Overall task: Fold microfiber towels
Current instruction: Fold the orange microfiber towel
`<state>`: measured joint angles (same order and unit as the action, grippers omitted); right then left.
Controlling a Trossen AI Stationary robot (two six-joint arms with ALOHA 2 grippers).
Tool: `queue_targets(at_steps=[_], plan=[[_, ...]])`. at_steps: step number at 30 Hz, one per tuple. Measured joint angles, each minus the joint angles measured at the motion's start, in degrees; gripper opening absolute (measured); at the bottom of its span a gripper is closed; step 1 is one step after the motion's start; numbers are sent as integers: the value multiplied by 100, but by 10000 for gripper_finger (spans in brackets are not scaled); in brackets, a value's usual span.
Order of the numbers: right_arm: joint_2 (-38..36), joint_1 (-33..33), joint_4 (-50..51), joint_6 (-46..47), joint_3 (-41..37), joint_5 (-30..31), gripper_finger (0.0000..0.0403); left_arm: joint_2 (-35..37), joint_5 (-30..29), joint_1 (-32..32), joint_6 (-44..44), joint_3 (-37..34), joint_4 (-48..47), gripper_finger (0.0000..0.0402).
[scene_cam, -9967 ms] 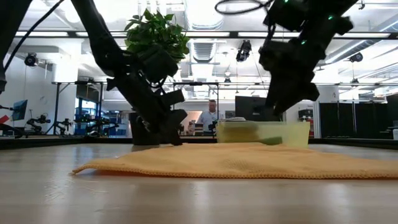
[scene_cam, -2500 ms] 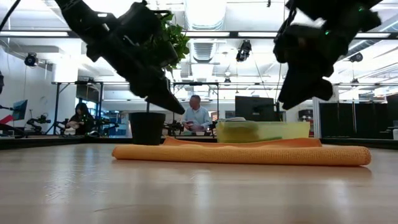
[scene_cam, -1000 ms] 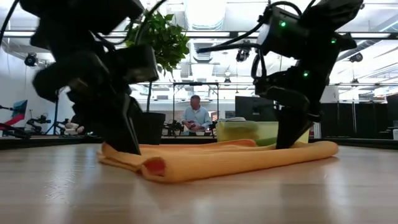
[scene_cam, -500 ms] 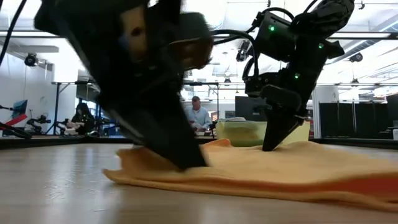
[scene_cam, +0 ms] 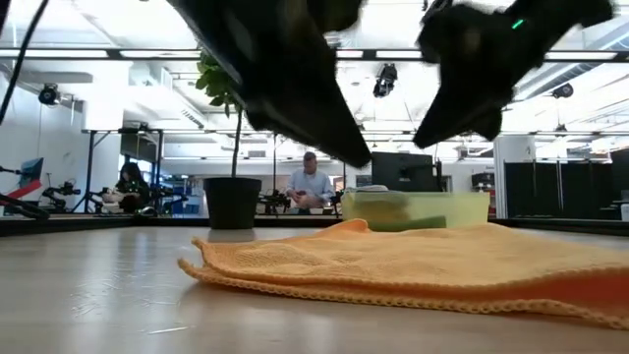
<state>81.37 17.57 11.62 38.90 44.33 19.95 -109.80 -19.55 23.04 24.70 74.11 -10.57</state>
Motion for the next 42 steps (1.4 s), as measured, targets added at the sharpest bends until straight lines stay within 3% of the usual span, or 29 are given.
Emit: queue_targets(at_steps=[7,12,15,23,42], plan=[[528,1271,-986,1550,-23,896,8,9,987,-1328,-1212,-150,102,0],[1515,1679,-1488,2428,316,903,8,9,1826,-2225,-1931,-280,205,0],[2157,1757,-1510,2559,721,481,8,-40,2073,-2533,-2220,-332,213,0],[3100,1805,-1422,2949,1359,-332,8,-52,2523,-2773,-2992,-378,207,0],[2668,1753,-11,2631,1443,-796,8,125,2546,-2769,-2550,-1440,426,0]])
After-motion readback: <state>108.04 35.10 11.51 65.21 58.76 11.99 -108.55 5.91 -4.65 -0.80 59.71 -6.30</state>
